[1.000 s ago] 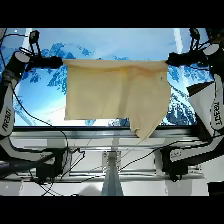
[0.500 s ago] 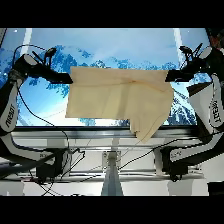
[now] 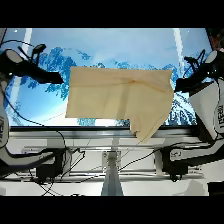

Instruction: Fold the clothes and pants, and hang the long-sleeved shirts on hangers.

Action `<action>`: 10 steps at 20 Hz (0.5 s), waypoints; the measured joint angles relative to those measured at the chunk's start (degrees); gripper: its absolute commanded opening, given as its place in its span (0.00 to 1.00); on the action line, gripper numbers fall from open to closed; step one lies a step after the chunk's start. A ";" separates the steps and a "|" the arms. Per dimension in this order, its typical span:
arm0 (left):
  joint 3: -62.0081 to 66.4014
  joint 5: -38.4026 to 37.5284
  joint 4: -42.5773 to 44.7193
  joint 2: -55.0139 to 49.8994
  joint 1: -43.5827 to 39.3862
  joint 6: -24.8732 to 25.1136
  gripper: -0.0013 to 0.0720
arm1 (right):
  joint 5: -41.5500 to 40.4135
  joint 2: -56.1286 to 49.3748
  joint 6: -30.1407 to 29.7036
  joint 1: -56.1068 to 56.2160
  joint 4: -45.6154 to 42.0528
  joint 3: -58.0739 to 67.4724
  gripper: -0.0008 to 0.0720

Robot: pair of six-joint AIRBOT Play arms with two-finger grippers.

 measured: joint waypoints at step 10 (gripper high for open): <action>-33.24 -0.07 -5.31 10.95 10.78 2.38 0.77 | -7.72 10.60 -1.53 -4.70 3.28 -14.36 0.61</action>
